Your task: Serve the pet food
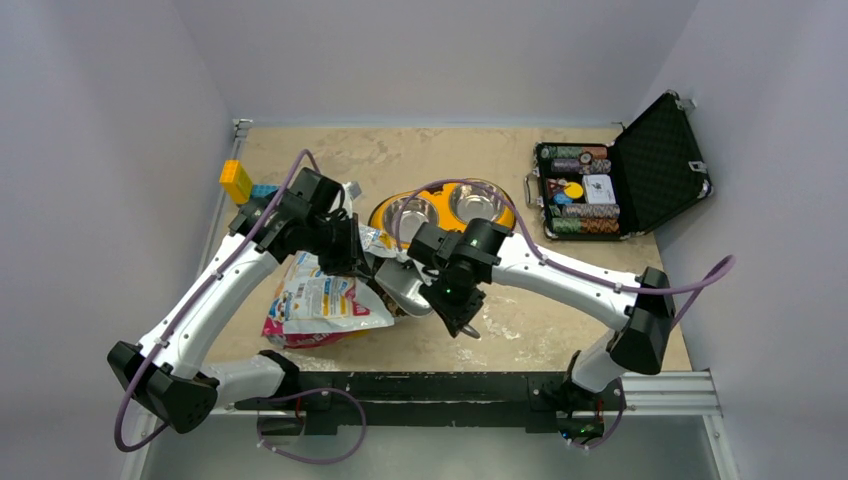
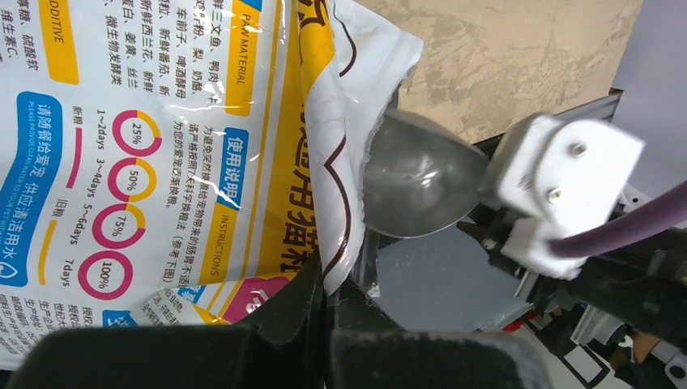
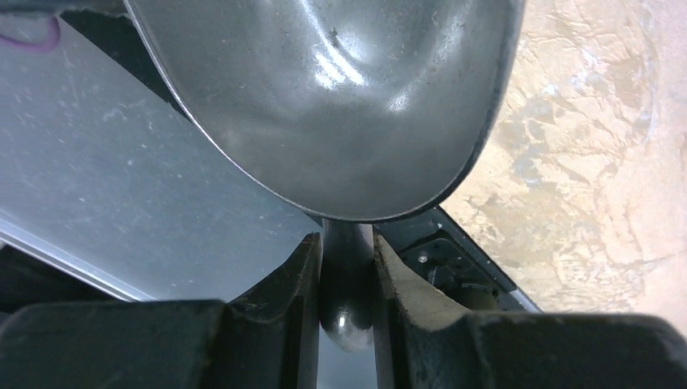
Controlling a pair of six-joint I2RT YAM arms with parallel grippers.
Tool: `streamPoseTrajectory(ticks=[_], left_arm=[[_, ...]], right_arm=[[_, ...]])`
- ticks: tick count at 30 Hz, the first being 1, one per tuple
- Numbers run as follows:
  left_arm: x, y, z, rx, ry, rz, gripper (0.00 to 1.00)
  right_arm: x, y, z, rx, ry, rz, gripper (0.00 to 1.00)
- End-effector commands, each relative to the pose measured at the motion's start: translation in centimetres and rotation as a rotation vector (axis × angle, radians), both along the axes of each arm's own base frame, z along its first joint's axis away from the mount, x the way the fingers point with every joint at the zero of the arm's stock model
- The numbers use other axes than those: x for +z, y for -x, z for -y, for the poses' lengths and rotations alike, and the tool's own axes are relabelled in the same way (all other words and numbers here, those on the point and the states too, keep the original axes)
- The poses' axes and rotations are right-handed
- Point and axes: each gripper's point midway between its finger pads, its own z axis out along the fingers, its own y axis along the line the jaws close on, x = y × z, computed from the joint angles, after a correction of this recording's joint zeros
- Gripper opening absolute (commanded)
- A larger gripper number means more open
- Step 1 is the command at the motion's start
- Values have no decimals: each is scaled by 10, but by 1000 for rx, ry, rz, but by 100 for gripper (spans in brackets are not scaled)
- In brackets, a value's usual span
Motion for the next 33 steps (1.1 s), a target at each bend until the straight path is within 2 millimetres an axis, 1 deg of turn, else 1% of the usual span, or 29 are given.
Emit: streamPoseTrajectory(ticks=[1, 3, 5, 7, 8, 10, 12, 15, 16, 19, 22, 27, 31, 33], left_arm=[[39, 2, 19, -11, 157, 63, 0], [38, 3, 19, -10, 159, 54, 0], [39, 5, 20, -14, 165, 48, 0], [40, 7, 19, -17, 165, 51, 0], [40, 7, 18, -19, 163, 53, 0], [41, 7, 18, -20, 162, 54, 0], [42, 5, 21, -21, 172, 58, 0], [45, 3, 22, -16, 178, 52, 0], [47, 3, 23, -14, 181, 53, 0], [48, 1, 23, -18, 184, 68, 0], [48, 0, 23, -21, 172, 58, 0], [58, -3, 31, -20, 220, 64, 0], [60, -4, 29, -20, 211, 71, 0], [60, -4, 29, -21, 208, 72, 0]], right_arm=[[24, -44, -3, -189, -94, 99, 0], [33, -66, -5, -251, -148, 131, 0], [47, -83, -11, -282, -221, 158, 0], [58, -95, -19, -271, -276, 197, 0], [59, -97, -25, -243, -302, 199, 0], [53, -94, -37, -188, -331, 157, 0], [42, -95, -38, -167, -304, 141, 0], [31, -87, -42, -158, -320, 93, 1], [29, -81, -44, -155, -337, 64, 3], [12, -65, -50, -164, -376, -4, 7], [0, -59, -50, -186, -401, -31, 12], [-8, -57, -57, -202, -424, -68, 17], [-9, -56, -51, -254, -453, -60, 30], [-8, -56, -47, -280, -488, -61, 34]])
